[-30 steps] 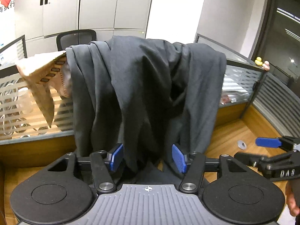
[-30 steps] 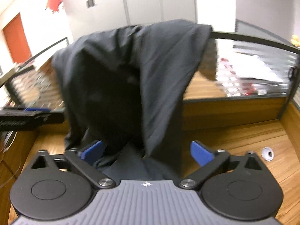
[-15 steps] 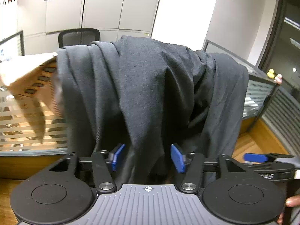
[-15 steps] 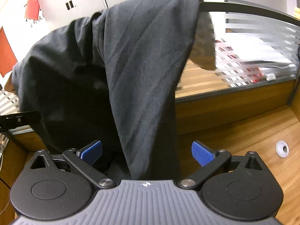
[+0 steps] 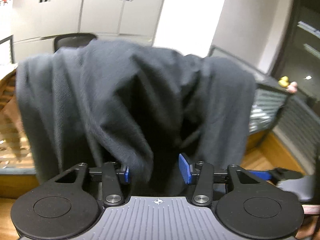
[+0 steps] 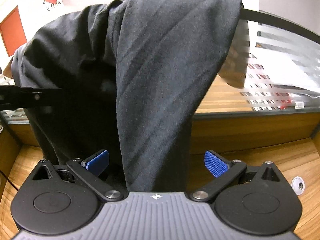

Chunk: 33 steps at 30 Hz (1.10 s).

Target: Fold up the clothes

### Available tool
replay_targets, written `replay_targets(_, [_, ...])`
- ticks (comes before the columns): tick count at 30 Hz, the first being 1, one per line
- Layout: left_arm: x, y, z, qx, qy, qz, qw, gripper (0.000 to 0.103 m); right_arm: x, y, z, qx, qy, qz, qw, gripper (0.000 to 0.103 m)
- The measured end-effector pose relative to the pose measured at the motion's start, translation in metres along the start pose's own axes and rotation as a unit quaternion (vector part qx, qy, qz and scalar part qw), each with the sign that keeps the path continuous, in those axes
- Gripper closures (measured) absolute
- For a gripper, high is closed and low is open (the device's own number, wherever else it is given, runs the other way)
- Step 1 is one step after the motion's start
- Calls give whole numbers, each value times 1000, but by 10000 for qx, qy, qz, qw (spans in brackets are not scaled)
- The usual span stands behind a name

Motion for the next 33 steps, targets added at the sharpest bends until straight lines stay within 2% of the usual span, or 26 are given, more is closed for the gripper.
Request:
replay_targets(2, [4,-8,5,-135,-106,-6,9999,50,2,3,3,41,-29,2,10000,1])
replay_targets(5, [12,-15,13,-71,-181,-93,9998,50,7,7,3,40,-97,-6,9999,1])
replay_targets(8, [22,-20,13,-57,-276,69,9996,50,10,6,3,-151,-82,3,9999,1])
replay_targets(11, [29,-13,7,-11,-227,361,9991,49,17,1,-3,-623,76,175,9979,1])
replay_targets(13, [34,-7,2,49,-178,510,9985,45,27,-2,-6,-868,172,180,9959,1])
replay_targets(15, [41,-4,-2,100,-117,485,9987,40,39,-7,-9,-1143,230,169,9930,1])
replay_targets(18, [54,-9,-5,78,-123,353,9993,43,59,-16,-12,-1666,206,211,9856,4])
replay_targets(19, [58,-12,-6,58,-126,344,9993,51,66,-19,-13,-1883,160,281,9816,17])
replay_targets(20, [57,-13,-5,77,-97,425,9990,57,72,-23,-13,-2082,114,345,9774,35])
replay_targets(21, [57,-14,-4,127,-84,512,9986,70,76,-26,-12,-2269,56,413,9730,44])
replay_targets(22, [57,-15,-3,201,-109,548,9982,87,79,-28,-11,-2454,-2,481,9682,63])
replay_targets(23, [56,-15,-2,292,-159,541,9980,93,78,-31,-9,-2579,-27,506,9648,82])
replay_targets(25, [50,-12,2,517,-190,541,9970,96,75,-35,-4,-2823,-76,552,9577,92])
replay_targets(26, [46,-8,4,661,-171,546,9962,97,74,-38,-2,-2944,-100,575,9539,94])
replay_targets(29, [32,9,11,1343,31,534,9895,97,56,-60,19,-3848,176,834,9190,96])
replay_targets(30, [29,15,14,1506,59,547,9871,97,49,-70,32,-4398,384,1032,8913,96])
replay_targets(32, [22,27,20,1823,113,577,9815,97,35,-92,59,-5453,804,1421,8222,96])
replay_targets(33, [18,31,22,1862,113,632,9804,97,29,-109,68,-5831,903,1576,7918,96])
Point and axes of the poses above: each gripper's, at about its wrist camera, not at the fingertips, and x roughly the way its jaws point, y to its right, z to its underside, the point moved 6 cm from there along x, roughly the way its jaws point, and after that the axes turned 12 degrees about -y, right-handed, at the moved point
